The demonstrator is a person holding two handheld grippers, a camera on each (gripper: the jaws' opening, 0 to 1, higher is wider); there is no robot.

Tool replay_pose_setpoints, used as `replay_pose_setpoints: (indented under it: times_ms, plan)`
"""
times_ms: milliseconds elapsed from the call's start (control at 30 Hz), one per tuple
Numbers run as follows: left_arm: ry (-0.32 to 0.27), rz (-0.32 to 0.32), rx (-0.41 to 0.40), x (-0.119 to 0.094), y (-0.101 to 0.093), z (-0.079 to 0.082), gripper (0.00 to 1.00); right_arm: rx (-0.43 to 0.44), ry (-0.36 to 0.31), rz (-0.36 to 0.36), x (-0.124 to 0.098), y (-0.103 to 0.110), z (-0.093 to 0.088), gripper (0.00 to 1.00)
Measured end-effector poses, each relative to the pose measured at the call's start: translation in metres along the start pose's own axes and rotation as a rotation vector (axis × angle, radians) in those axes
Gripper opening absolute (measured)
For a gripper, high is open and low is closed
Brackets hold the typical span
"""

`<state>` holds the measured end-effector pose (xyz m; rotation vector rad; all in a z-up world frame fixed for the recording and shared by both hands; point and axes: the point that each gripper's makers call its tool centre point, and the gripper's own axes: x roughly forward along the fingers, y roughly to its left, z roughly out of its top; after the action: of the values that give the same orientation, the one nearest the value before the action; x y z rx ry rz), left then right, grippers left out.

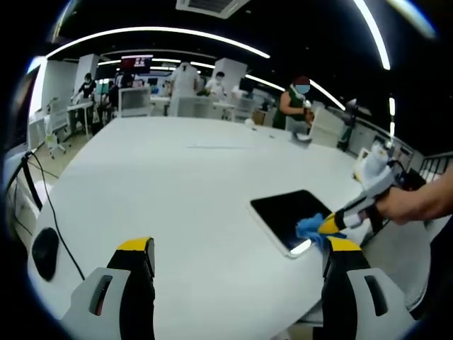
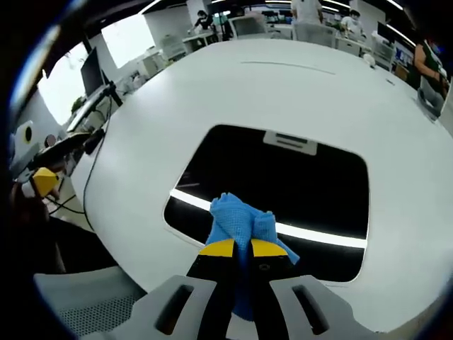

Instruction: Wipe the mirror surface with the cleaning cloth until all visible marks leave the cleaned area.

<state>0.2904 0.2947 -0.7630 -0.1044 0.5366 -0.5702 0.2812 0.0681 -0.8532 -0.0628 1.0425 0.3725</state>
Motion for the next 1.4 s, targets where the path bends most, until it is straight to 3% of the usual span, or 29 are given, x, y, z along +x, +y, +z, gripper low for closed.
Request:
replay_pose_setpoints:
  times_ms: [1033,1400]
  plan:
    - [-0.012,0.003,-0.001,-0.005,0.001,0.0,0.99,-0.026,0.0,0.028,0.003,0.011,0.003,0.0]
    - [-0.011,0.004,-0.003,-0.007,0.001,0.0,0.99,-0.037,-0.006,0.048,0.009,0.026,0.008,0.0]
